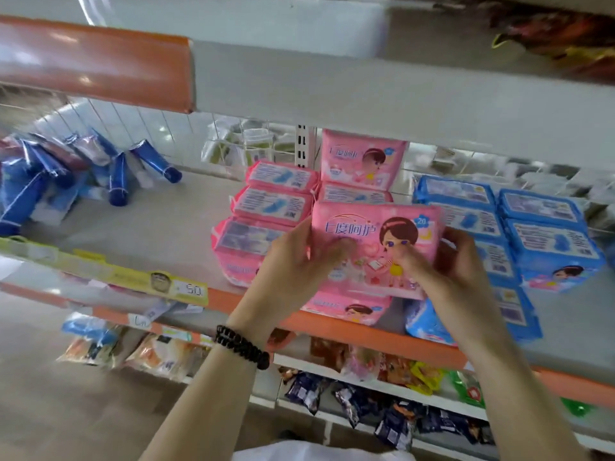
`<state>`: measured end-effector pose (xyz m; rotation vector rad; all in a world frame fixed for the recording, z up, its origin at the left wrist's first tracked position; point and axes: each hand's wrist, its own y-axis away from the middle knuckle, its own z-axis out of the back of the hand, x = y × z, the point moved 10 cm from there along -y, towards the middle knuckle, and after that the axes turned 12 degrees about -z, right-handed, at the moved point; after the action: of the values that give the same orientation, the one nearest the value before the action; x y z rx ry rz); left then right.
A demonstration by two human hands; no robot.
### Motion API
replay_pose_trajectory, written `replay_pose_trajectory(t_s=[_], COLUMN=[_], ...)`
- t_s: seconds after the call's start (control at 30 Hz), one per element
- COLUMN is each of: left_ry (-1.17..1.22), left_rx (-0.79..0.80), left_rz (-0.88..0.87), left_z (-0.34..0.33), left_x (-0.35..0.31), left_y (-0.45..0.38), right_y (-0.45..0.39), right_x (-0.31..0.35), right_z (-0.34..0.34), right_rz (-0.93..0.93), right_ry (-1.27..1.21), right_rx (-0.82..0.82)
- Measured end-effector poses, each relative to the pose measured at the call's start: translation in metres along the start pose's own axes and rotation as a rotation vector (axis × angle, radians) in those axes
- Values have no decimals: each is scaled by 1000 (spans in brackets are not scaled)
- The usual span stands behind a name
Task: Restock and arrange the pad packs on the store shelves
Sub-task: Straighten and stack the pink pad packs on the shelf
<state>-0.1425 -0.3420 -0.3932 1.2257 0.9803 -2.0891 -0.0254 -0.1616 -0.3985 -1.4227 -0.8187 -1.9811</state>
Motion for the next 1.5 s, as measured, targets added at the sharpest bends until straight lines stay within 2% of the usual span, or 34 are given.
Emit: replay_pose_trajectory(t_s=[0.2,0.5,0.7,0.93,1.3,1.5], left_ry=[-76,-188,-290,-242,-326,-360], left_rx=[91,70,102,91,57,90], left_rz=[10,-66,-65,-96,-99,-72], left_z=[15,18,20,16,14,12], left_x=[22,30,49,52,59,63], left_y=[-36,-105,-132,-138,-139,-138], right_y=[-25,-93,-113,-134,-141,-143], right_x=[14,36,37,33,23,16], right_z=[-12,-18,-34,-28,-32,-32], right_rz=[36,72,69,64,73,47], right_ry=[85,320,342,371,421,452], right_rx=[10,-33,15,-9,-40,-38])
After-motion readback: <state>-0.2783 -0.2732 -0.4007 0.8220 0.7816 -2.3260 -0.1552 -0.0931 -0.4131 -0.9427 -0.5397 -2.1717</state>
